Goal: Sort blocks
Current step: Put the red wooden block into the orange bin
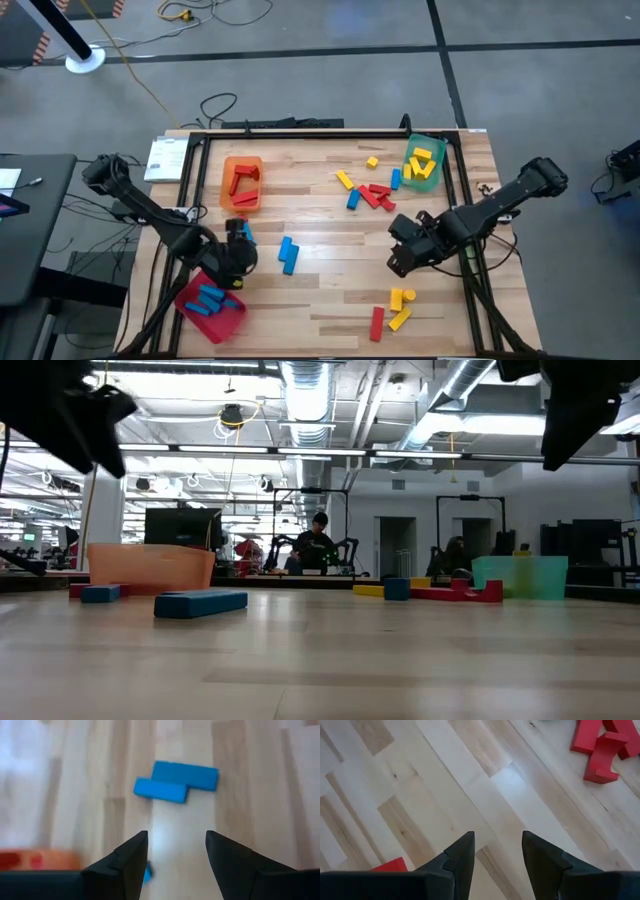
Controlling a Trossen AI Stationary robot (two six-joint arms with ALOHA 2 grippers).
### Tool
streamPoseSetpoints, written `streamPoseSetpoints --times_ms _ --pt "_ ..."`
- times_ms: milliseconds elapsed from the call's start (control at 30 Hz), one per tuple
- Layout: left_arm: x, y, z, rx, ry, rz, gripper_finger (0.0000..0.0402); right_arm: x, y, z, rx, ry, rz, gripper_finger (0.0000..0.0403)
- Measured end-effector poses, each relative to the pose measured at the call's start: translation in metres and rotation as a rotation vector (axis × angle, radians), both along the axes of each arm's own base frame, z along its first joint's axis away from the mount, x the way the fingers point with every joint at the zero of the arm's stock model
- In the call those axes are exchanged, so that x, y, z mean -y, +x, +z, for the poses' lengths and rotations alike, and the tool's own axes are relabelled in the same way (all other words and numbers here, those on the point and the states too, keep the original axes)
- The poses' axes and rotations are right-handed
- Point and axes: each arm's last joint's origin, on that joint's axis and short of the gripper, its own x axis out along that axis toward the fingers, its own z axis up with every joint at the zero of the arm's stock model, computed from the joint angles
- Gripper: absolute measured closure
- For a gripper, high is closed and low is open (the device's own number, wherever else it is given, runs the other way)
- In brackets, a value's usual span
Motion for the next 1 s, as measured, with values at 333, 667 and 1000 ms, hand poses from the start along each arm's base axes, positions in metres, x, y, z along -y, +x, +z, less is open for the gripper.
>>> streamPoseSetpoints --times_ms 333,667,1000 --pt "-0.015 -0.035 -0.008 -0.233 0.015 0.288 0.0207 -0.009 0.001 0.002 0.045 0.011 0.063 0.0223" --pt "-0.029 -0.056 -0.057 -0.316 0.031 0.429 0.0207 -0.009 0.002 0.001 0.046 0.006 0.064 0.0223" --pt "-0.055 -0.084 -0.092 -0.128 -0.105 0.538 0.0207 -0.009 0.002 0.001 0.047 0.007 0.064 0.0223"
